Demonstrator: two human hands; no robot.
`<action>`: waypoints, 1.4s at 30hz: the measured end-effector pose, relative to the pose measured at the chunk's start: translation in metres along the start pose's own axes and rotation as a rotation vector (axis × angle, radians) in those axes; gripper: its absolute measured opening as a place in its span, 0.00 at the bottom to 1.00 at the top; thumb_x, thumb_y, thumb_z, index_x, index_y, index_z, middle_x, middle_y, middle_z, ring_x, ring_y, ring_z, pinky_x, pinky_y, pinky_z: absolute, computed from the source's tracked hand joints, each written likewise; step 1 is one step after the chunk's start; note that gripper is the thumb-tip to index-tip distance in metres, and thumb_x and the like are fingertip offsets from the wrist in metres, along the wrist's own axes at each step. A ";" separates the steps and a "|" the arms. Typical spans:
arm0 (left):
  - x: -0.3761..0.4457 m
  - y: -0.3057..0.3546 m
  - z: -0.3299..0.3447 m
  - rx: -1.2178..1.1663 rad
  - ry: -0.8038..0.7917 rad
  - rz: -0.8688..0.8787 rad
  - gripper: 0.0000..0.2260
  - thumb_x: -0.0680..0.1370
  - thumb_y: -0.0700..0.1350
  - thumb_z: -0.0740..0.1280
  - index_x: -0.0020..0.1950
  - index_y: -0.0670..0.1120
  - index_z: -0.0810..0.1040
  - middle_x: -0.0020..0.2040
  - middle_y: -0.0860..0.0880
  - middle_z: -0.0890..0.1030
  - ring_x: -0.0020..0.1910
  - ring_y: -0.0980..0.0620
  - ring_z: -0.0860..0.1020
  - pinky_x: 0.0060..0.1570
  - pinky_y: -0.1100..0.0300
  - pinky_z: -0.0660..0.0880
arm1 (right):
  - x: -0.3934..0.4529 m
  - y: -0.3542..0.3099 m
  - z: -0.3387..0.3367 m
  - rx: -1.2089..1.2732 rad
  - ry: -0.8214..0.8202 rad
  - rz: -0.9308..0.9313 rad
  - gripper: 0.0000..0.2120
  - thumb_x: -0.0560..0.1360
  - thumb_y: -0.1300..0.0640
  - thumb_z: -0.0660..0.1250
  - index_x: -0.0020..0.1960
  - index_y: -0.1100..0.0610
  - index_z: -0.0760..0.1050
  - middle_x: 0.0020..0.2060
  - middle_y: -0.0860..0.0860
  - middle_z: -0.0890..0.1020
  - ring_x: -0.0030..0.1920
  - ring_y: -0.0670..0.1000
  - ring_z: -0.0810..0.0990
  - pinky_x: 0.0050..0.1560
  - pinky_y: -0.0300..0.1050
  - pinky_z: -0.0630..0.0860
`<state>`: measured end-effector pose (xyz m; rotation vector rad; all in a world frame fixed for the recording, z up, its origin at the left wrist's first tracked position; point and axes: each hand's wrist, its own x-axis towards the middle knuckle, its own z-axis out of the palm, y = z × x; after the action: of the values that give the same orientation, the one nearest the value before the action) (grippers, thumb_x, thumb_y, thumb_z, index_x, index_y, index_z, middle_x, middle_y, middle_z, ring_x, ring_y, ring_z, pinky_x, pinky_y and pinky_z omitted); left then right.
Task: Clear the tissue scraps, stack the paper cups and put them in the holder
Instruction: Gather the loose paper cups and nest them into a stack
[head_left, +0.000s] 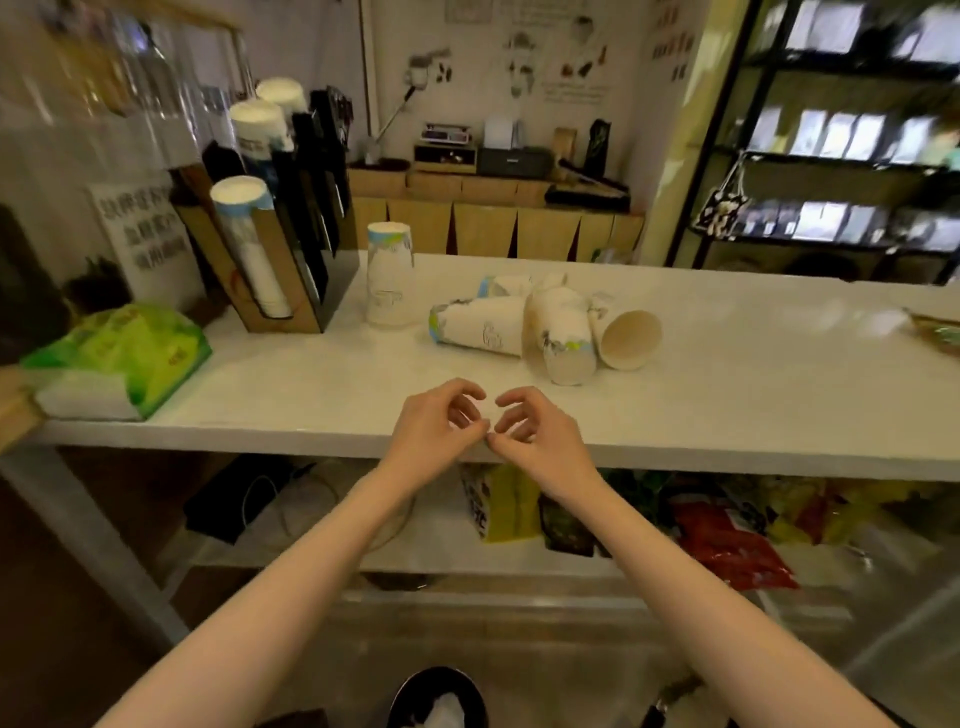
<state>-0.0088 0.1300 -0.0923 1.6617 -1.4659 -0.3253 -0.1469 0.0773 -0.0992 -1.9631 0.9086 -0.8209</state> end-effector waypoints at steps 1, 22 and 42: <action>0.010 0.005 0.000 0.002 0.016 0.018 0.12 0.69 0.43 0.70 0.52 0.47 0.77 0.40 0.50 0.80 0.40 0.53 0.79 0.44 0.64 0.74 | 0.007 -0.003 -0.007 0.000 0.024 -0.012 0.15 0.68 0.55 0.70 0.54 0.51 0.72 0.41 0.49 0.79 0.38 0.46 0.78 0.38 0.36 0.73; 0.160 0.011 0.021 0.477 -0.137 0.065 0.37 0.64 0.47 0.74 0.69 0.51 0.61 0.71 0.49 0.63 0.70 0.49 0.61 0.64 0.53 0.64 | 0.183 0.017 -0.121 -0.424 0.016 -0.033 0.29 0.66 0.49 0.72 0.64 0.54 0.66 0.61 0.54 0.73 0.58 0.53 0.74 0.56 0.51 0.74; 0.177 -0.033 -0.002 0.182 0.042 0.084 0.39 0.59 0.51 0.77 0.66 0.55 0.64 0.61 0.55 0.73 0.59 0.53 0.71 0.60 0.53 0.70 | 0.213 0.009 -0.143 -0.327 -0.206 0.012 0.05 0.72 0.56 0.66 0.46 0.53 0.79 0.40 0.46 0.80 0.42 0.46 0.78 0.40 0.40 0.77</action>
<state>0.0626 -0.0305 -0.0551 1.7321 -1.5669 -0.1123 -0.1496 -0.1568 0.0058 -2.2711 0.9767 -0.4723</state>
